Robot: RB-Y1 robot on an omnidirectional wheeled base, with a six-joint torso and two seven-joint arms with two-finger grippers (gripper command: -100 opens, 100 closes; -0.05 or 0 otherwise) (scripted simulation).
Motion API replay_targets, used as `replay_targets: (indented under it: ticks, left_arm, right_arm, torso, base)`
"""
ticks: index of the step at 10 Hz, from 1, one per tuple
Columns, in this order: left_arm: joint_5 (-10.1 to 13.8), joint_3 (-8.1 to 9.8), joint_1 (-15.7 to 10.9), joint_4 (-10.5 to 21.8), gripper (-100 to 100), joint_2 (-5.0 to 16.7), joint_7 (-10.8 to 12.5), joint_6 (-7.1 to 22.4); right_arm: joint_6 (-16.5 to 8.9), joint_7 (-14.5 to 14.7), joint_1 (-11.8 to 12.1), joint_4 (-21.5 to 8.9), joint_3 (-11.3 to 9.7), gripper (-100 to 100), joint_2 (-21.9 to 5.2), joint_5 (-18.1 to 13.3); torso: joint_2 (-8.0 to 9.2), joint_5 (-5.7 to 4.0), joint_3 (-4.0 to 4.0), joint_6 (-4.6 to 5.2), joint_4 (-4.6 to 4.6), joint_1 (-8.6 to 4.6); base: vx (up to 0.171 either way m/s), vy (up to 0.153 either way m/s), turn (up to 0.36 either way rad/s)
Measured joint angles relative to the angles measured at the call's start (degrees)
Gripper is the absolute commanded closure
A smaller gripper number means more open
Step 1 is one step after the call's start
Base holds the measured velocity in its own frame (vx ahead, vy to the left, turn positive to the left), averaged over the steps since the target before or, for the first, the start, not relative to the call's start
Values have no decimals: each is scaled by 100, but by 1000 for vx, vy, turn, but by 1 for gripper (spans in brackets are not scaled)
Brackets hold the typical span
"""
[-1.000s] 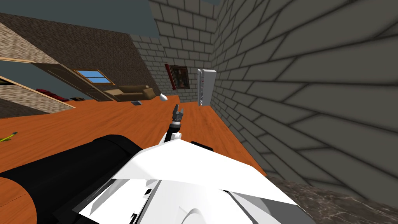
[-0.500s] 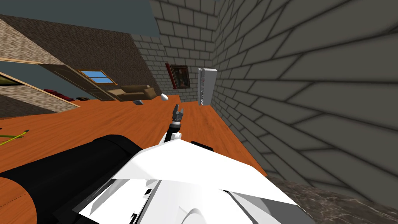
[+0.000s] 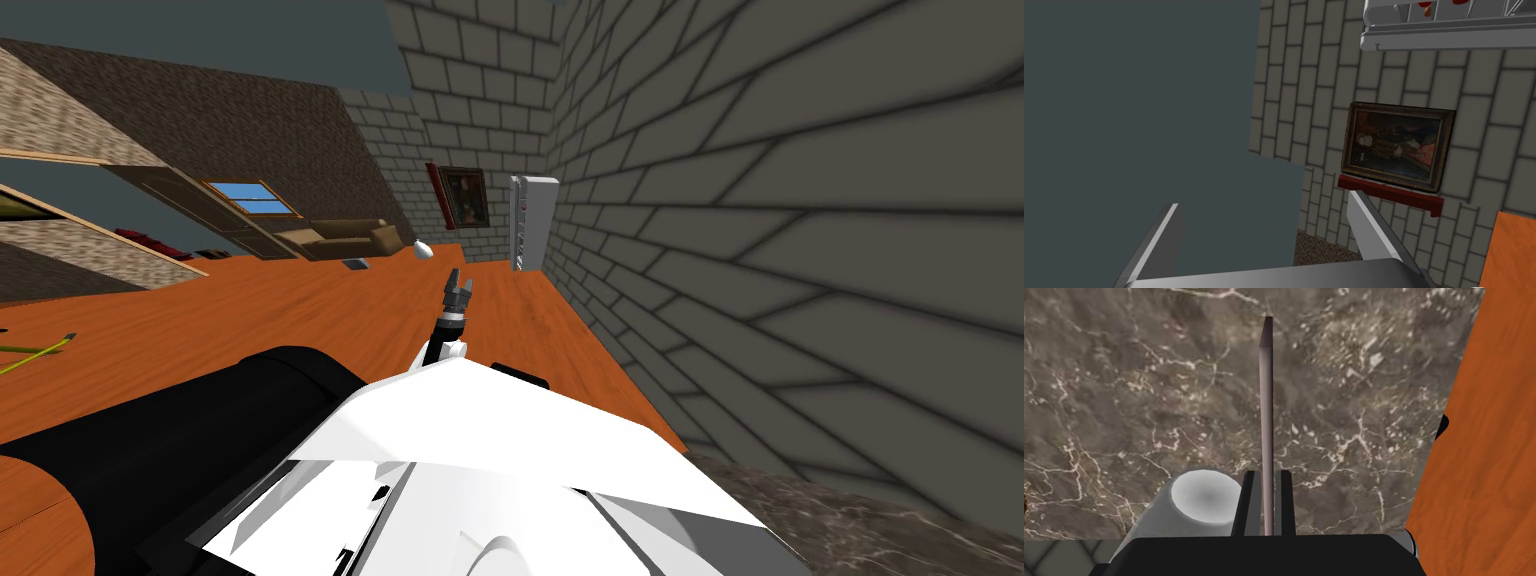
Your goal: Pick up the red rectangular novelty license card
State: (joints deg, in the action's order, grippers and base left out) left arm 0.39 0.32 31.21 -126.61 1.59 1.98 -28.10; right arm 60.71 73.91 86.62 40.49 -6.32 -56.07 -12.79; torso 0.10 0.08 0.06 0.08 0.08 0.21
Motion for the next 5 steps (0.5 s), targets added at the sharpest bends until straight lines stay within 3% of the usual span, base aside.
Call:
replay_targets:
  ticks: [1, 4, 5]
  left_arm:
    - [0, 0, 0, 0, 0, 0, 0, 0]
    - [0, 0, 0, 0, 0, 0, 0, 0]
    - [0, 0, 0, 0, 0, 0, 0, 0]
  right_arm:
    - [0, 0, 0, 0, 0, 100, 0, 0]
    - [146, 51, 271, 45, 100, 100, -78, 108]
    - [154, 55, 283, 48, 104, 0, -81, 114]
  torso:
    - [0, 0, 0, 0, 0, 0]
    - [-16, 3, -11, -3, -6, 3]
    - [-12, 0, -8, -5, -4, 1]
  base:
    - [22, -2, -48]
    - [27, -4, -21]
    - [0, 0, 0]
